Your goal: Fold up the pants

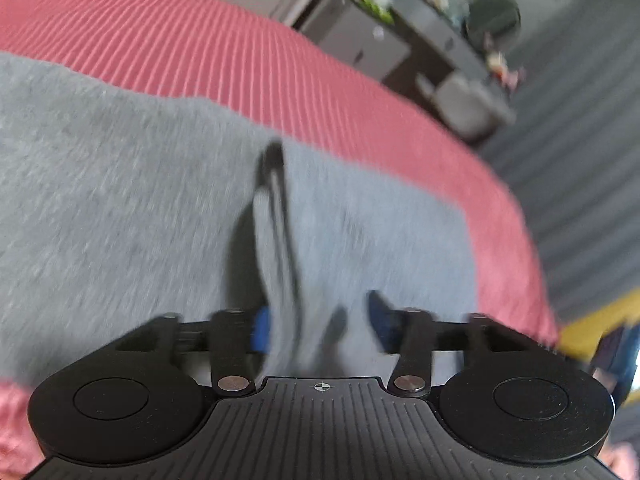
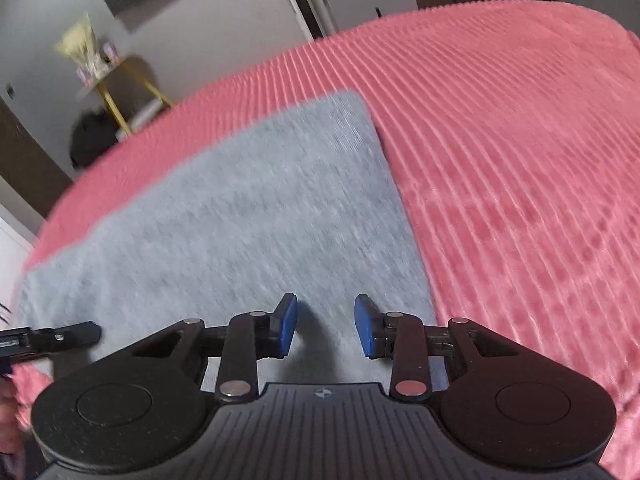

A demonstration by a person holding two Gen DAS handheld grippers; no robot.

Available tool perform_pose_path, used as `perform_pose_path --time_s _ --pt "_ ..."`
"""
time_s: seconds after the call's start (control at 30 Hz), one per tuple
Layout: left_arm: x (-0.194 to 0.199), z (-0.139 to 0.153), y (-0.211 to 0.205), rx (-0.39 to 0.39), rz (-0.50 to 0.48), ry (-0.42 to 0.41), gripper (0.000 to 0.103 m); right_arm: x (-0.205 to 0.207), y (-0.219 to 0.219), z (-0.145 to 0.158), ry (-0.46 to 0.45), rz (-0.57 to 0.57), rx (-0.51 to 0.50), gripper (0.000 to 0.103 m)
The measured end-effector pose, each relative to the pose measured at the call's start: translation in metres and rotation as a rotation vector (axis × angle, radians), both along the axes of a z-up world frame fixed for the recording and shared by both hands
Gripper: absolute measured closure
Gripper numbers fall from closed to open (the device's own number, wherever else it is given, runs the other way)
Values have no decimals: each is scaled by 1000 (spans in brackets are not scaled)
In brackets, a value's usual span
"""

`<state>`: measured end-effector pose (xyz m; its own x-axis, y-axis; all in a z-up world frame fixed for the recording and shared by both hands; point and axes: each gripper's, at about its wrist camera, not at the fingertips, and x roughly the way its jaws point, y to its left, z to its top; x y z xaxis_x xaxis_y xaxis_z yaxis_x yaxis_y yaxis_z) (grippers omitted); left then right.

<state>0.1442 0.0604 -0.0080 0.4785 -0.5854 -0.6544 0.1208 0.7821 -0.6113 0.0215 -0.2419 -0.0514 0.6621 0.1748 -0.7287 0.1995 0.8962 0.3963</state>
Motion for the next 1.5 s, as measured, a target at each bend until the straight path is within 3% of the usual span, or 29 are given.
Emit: perform_pose_path --time_s 0.13,0.2,0.23,0.3,0.43,0.5,0.57,0.63,0.7,0.77,0.8,0.9,1.03,1.07,1.13,1.2,1.27,1.3,1.33,1.37,1.43,1.5 --pt "44 -14 2 -139 27 91 39 14 -5 8 -55 -18 6 70" --pt "60 -21 -7 -155 18 109 54 28 -8 7 -50 -14 -8 70" --pt "64 -21 -10 -127 13 82 85 37 -7 5 -45 -10 -23 70" --pt "65 -11 -20 -53 6 -16 90 55 -4 -2 -21 4 -63 70" --pt "45 16 -28 -4 -24 -236 90 91 -6 3 -41 -1 -116 70" --pt "41 13 -22 35 -12 -228 89 104 -7 9 -91 -19 -120 70" --pt "44 1 -20 90 22 -166 82 115 -8 6 -115 -30 -94 70" --pt "45 -14 -11 113 78 -75 73 128 -5 -9 -35 -7 -93 68" --pt "38 -15 1 82 110 -46 65 128 4 -15 -24 24 -156 68" --pt "24 -11 13 55 150 -40 51 115 8 -6 -48 41 -165 64" --pt "17 -11 19 42 162 -27 47 104 8 -4 -65 46 -129 57" --pt "3 -15 30 4 198 12 44 65 10 -9 -83 65 -66 51" --pt "-6 -19 26 -32 205 58 27 23 16 -30 -70 79 -78 48" --pt "-5 -21 24 -17 209 74 26 17 16 -31 -68 63 -55 47" --pt "-8 -25 16 0 196 93 26 9 10 -29 -80 19 27 32" --pt "-13 -27 9 2 154 97 27 10 9 -33 -85 19 50 28" --pt "-13 -30 3 10 96 89 31 10 15 -33 -80 47 8 23" --pt "-13 -30 0 29 83 77 35 11 17 -33 -81 65 -1 14" --pt "-14 -29 0 51 87 69 50 11 22 -33 -84 84 -5 5" --pt "-13 -29 -1 64 92 65 63 14 24 -34 -82 100 -15 4" --pt "-13 -29 3 37 94 74 78 15 29 -33 -68 109 -45 4" --pt "-17 -23 5 39 90 49 84 14 29 -33 -67 106 -42 4"
